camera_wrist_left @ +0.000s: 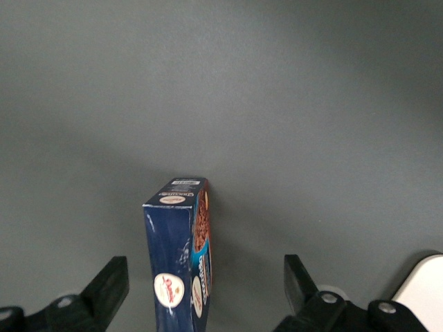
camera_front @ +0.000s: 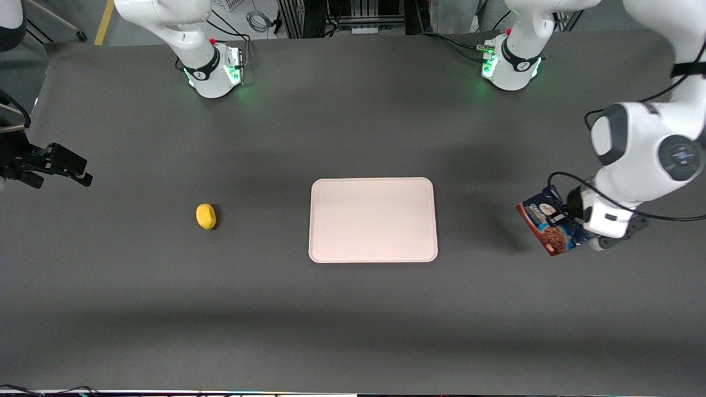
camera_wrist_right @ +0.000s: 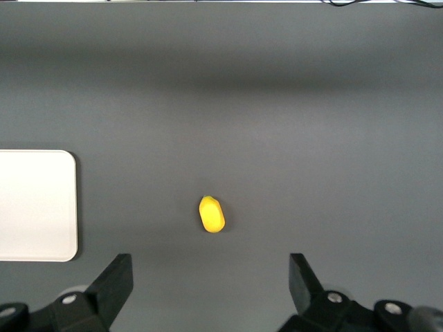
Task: Place cookie box on tray
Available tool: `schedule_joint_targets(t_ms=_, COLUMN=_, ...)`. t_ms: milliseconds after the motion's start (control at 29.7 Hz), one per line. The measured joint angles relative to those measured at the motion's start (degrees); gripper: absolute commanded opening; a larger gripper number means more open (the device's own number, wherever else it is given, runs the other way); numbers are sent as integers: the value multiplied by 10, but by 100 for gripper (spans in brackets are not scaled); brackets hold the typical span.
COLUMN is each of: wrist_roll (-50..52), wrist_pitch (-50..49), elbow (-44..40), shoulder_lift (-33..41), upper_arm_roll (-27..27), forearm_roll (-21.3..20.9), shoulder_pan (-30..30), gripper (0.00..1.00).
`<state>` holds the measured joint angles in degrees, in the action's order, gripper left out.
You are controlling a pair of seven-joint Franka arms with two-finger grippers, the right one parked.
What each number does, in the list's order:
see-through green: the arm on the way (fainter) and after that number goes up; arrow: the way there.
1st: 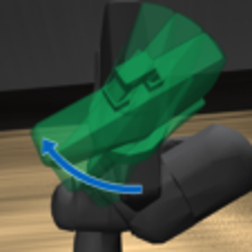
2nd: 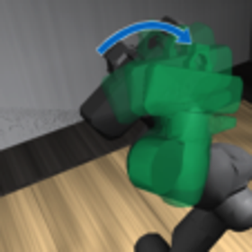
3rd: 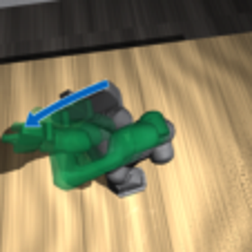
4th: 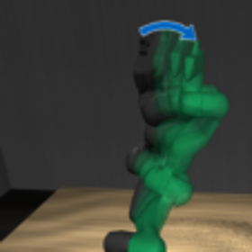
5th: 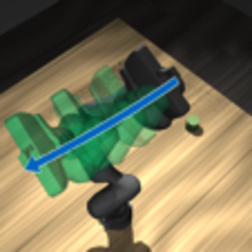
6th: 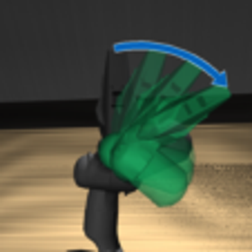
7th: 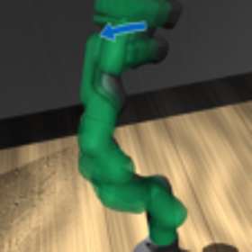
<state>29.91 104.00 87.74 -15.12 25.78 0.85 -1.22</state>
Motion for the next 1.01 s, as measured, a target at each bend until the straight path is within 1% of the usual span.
schedule_joint_targets(t_ms=135, wrist_roll=11, wrist_pitch=21, elbow=1, shoulder_lift=-20, upper_arm_roll=35, forearm_roll=-40, shoulder_pan=-5, gripper=18)
schedule_joint_targets(t_ms=337, wrist_roll=58, wrist_pitch=53, elbow=3, shoulder_lift=-56, upper_arm_roll=74, forearm_roll=-80, shoulder_pan=-16, gripper=18)
schedule_joint_targets(t_ms=472, wrist_roll=66, wrist_pitch=76, elbow=12, shoulder_lift=-80, upper_arm_roll=79, forearm_roll=-115, shoulder_pan=-22, gripper=18)
schedule_joint_targets(t_ms=640, wrist_roll=71, wrist_pitch=124, elbow=48, shoulder_lift=-101, upper_arm_roll=80, forearm_roll=-156, shoulder_pan=-23, gripper=18)
schedule_joint_targets(t_ms=910, wrist_roll=144, wrist_pitch=161, elbow=79, shoulder_lift=-140, upper_arm_roll=82, forearm_roll=-248, shoulder_pan=-35, gripper=18)
schedule_joint_targets(t_ms=1011, wrist_roll=158, wrist_pitch=174, elbow=79, shoulder_lift=-157, upper_arm_roll=82, forearm_roll=-262, shoulder_pan=-39, gripper=18)
